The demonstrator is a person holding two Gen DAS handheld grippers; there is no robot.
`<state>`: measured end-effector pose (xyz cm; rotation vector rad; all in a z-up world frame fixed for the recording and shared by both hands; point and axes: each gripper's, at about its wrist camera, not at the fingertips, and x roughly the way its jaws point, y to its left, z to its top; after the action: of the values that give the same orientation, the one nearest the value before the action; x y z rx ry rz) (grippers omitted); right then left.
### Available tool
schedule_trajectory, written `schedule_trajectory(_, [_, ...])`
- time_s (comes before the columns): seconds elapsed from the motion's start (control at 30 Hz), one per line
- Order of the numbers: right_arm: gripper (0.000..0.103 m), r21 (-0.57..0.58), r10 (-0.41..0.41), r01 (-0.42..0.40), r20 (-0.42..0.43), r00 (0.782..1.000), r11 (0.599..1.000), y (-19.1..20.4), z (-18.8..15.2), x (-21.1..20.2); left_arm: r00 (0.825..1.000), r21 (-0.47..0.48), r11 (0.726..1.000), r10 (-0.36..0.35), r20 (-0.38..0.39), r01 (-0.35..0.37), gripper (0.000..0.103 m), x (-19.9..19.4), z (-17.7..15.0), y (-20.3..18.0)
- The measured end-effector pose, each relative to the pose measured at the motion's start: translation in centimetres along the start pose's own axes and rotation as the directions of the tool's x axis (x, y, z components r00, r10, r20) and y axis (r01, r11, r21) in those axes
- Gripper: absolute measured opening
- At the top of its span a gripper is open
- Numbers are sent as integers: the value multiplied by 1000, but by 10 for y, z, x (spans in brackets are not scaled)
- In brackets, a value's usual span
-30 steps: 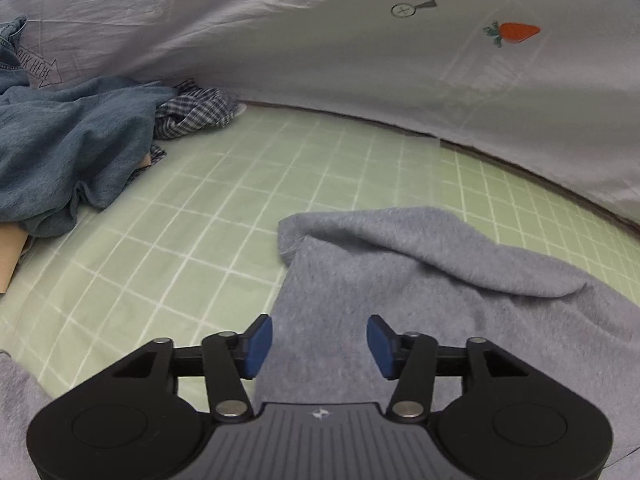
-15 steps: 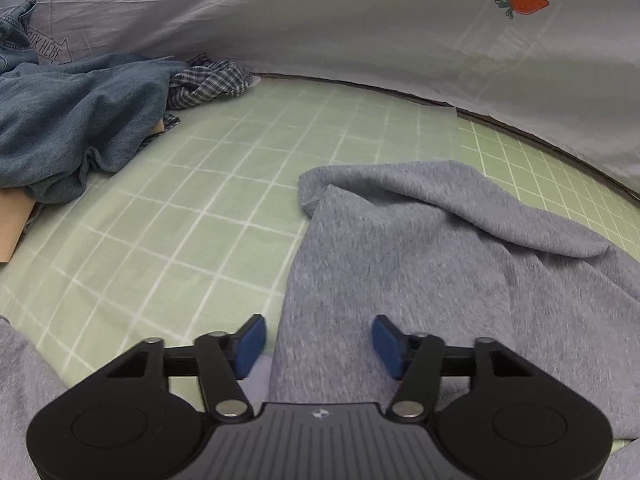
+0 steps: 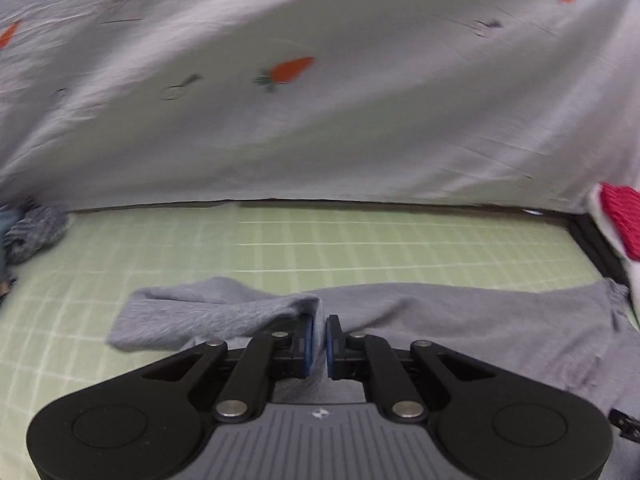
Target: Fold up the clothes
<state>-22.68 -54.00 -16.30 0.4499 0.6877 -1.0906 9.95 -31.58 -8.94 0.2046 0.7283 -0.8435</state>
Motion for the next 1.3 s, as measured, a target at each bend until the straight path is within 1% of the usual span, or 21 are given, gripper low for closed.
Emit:
schedule_trajectory(0.03, [103,-1,1,-1,2,1000,1000,0,0,0,999,40,998,-49,-20,49,9,6,-3,-16])
schedule_trajectory(0.07, [103,-2,1,-1,5,1000,1000,0,0,0,995,79,993,-84,-62,88,12,14,-11,-30])
schedule_trajectory(0.1, [103,-3,3,-3,7,1000,1000,0,-1,1,988,115,986,-111,-107,123,12,23,-20,-42])
schedule_trajectory(0.17, [103,-7,6,-6,11,1000,1000,-1,-1,1,971,167,973,-122,-208,158,12,36,-41,-61])
schedule_trajectory(0.23, [103,-11,10,-10,14,1000,1000,-1,-2,1,962,168,971,-127,-243,170,14,35,-55,-65])
schedule_trajectory(0.3, [103,-14,13,-12,18,1000,1000,-2,-2,1,964,116,980,-133,-231,163,19,25,-59,-55])
schedule_trajectory(0.33, [103,-14,13,-13,23,1000,1000,-2,-3,1,966,88,984,-133,-221,156,20,20,-60,-49])
schedule_trajectory(0.4, [103,-14,12,-12,33,999,1000,-1,-4,0,977,18,993,-112,-181,117,20,7,-58,-31])
schedule_trajectory(0.47, [103,-11,9,-8,42,999,1000,-1,-5,1,986,-49,996,-75,-147,68,20,-2,-56,-12])
schedule_trajectory(0.5, [103,-9,6,-6,45,999,1000,-1,-5,1,989,-78,996,-49,-141,38,20,-4,-55,-2])
schedule_trajectory(0.53, [103,-7,4,-4,48,999,1000,0,-5,1,990,-104,995,-22,-140,7,20,-5,-54,7])
schedule_trajectory(0.6, [103,-4,0,0,53,999,1000,0,-5,2,986,-128,990,32,-166,-54,20,1,-53,22])
schedule_trajectory(0.63, [103,-3,-1,1,56,998,1000,0,-5,2,983,-126,990,47,-180,-71,20,4,-54,26])
schedule_trajectory(0.73, [103,-5,0,0,59,998,1000,0,-5,3,978,-108,992,47,-203,-70,21,15,-53,33])
schedule_trajectory(0.83, [103,-5,0,0,61,998,1000,0,-5,3,970,-38,996,66,-232,-77,21,28,-54,28])
schedule_trajectory(0.93, [103,-5,0,1,62,998,1000,0,-5,2,968,-5,996,84,-237,-88,21,39,-50,24])
schedule_trajectory(1.03, [103,-5,0,0,64,998,1000,0,-5,2,970,-11,995,90,-227,-95,22,49,-40,26])
schedule_trajectory(1.17, [103,-8,2,-2,69,998,1000,0,-6,2,973,-20,995,95,-212,-102,30,62,-27,28])
schedule_trajectory(1.23, [103,-9,3,-3,71,997,1000,0,-6,2,980,-45,995,84,-182,-94,35,62,-20,30])
schedule_trajectory(1.3, [103,-9,4,-4,74,997,1000,0,-6,2,986,-102,991,70,-150,-86,35,62,-12,34])
